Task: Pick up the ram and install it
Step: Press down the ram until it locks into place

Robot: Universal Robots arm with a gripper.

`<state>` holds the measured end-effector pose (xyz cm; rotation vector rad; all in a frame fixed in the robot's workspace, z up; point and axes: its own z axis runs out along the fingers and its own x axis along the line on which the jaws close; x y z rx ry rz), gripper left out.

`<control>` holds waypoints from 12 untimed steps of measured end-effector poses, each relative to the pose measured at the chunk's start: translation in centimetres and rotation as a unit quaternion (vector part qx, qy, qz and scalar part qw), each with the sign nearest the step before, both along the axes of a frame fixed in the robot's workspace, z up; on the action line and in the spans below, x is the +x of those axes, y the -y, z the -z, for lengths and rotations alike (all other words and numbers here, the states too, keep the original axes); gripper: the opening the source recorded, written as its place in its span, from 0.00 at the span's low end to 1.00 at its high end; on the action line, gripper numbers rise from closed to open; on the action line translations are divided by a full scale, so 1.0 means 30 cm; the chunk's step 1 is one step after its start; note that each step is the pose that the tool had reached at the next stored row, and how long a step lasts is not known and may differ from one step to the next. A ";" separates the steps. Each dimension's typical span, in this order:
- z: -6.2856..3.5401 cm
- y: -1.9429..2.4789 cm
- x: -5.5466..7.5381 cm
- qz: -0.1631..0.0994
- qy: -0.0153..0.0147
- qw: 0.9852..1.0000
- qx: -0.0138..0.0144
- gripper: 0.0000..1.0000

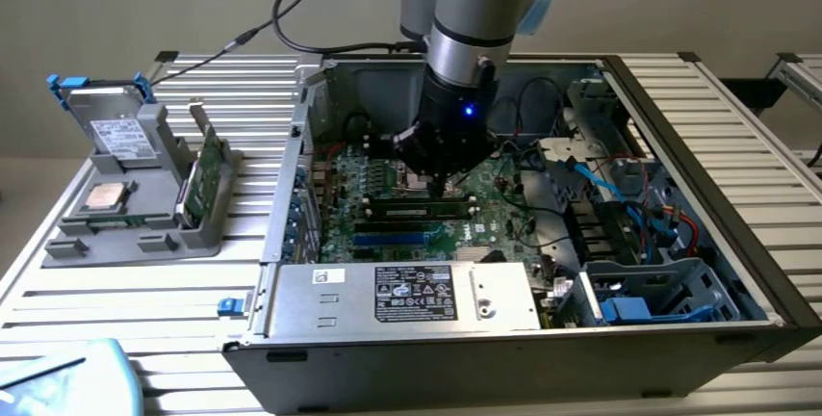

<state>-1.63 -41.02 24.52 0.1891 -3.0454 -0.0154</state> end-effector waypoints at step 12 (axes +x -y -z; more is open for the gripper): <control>0.000 0.000 0.000 0.036 0.001 0.999 0.000 0.11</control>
